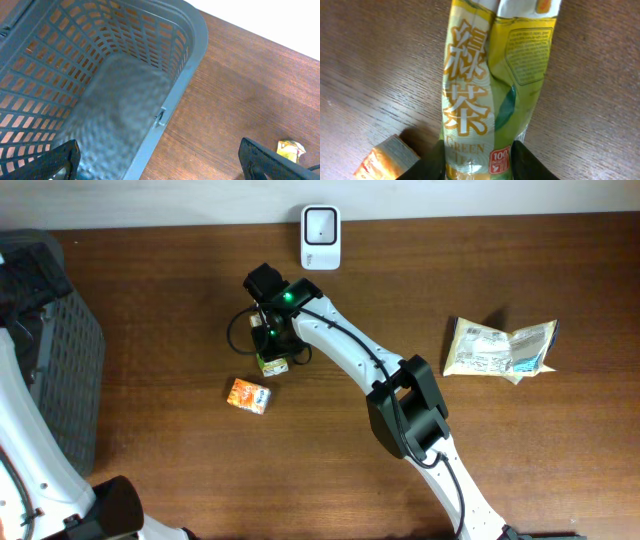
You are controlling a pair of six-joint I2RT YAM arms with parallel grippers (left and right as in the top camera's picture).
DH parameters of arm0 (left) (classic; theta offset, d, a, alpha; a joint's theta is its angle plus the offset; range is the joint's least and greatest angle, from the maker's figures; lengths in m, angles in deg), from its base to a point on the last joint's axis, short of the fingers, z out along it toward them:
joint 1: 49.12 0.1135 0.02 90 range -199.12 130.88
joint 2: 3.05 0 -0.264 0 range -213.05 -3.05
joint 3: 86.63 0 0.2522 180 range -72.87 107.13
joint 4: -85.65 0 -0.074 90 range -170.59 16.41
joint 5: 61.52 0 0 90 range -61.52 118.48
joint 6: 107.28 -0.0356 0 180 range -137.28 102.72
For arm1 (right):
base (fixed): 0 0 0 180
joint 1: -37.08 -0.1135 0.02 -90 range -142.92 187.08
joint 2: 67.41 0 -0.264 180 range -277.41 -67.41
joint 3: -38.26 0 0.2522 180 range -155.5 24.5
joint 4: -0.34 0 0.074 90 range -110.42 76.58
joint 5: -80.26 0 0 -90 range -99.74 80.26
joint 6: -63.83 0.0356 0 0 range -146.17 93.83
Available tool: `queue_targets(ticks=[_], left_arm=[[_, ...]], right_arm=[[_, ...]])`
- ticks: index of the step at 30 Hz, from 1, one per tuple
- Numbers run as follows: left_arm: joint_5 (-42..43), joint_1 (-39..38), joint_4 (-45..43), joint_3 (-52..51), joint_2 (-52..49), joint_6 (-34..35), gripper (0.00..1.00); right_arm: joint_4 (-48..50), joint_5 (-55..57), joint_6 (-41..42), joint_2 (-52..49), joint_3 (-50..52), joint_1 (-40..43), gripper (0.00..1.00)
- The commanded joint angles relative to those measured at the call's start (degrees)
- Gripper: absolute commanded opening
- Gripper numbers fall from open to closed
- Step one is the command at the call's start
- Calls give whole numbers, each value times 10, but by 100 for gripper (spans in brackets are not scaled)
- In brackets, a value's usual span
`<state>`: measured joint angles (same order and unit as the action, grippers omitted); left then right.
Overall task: Scan the item barcode
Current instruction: 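Reach the right gripper to the green POKKA tea carton and grasp it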
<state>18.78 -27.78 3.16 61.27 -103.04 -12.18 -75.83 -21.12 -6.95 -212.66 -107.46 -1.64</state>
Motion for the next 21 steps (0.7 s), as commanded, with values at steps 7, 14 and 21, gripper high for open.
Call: queue_targets(ticks=[7, 14, 21], left_arm=[[0, 2, -1, 5, -2, -9, 99], [0, 2, -1, 5, -2, -9, 99], [0, 2, -1, 5, -2, -9, 99]], right_arm=[[-29, 35, -4, -32, 6, 1, 19], [-59, 35, -40, -32, 6, 3, 6], [-124, 37, -54, -28, 2, 25, 4]])
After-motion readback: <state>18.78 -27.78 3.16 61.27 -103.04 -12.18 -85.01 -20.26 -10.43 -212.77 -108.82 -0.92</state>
